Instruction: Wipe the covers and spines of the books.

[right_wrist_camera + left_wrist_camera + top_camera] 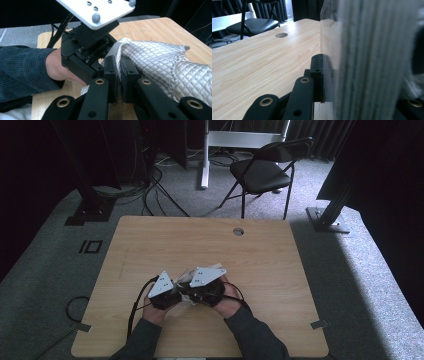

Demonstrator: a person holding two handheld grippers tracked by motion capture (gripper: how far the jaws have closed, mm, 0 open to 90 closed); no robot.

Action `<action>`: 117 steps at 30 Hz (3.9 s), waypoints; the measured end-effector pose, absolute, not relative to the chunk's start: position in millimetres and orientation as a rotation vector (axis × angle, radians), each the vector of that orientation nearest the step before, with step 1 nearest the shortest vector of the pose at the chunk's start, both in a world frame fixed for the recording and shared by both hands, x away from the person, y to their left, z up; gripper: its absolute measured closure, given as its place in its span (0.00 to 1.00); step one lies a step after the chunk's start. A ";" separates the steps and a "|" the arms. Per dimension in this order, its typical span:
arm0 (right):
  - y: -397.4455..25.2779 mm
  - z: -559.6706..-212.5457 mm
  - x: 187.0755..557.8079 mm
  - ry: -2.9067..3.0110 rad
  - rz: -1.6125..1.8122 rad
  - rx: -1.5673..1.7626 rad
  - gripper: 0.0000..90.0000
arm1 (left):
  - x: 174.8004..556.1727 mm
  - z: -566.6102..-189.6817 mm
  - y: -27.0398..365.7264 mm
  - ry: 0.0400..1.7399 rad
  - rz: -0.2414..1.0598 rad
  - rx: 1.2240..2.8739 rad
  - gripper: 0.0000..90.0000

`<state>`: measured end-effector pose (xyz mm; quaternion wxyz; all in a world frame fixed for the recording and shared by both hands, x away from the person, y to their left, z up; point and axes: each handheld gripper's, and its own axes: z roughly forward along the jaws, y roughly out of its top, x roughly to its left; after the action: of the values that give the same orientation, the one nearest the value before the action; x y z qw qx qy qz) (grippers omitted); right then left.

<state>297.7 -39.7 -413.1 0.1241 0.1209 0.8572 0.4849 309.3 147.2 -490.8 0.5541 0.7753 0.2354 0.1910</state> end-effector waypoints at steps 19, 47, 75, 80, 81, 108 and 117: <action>-53.3 -413.8 307.9 2.463 1.414 0.417 0.94 | 309.7 -488.2 152.5 0.577 0.448 1.805 0.87; -81.9 -435.5 325.3 2.444 1.364 0.570 0.94 | 308.4 -483.1 155.6 0.576 0.443 1.777 0.87; -116.6 -455.2 350.5 2.387 1.312 0.798 0.94 | 308.3 -477.4 162.7 0.581 0.441 1.747 0.87; -116.0 -458.6 351.3 2.398 1.299 0.799 0.94 | 308.3 -477.4 162.7 0.582 0.442 1.748 0.87; -115.6 -459.7 351.3 2.402 1.294 0.799 0.94 | 308.2 -477.3 162.7 0.583 0.441 1.746 0.87; -88.3 -482.5 343.7 2.518 1.246 0.725 0.94 | 307.5 -475.2 165.1 0.592 0.447 1.718 0.87; -72.0 -474.1 332.4 2.526 1.289 0.642 0.94 | 307.4 -475.8 164.2 0.596 0.447 1.717 0.87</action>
<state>332.4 -72.0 -474.1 0.1168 0.2193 0.8627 0.4404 307.4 164.2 -475.8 0.5930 0.7386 0.2566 0.1921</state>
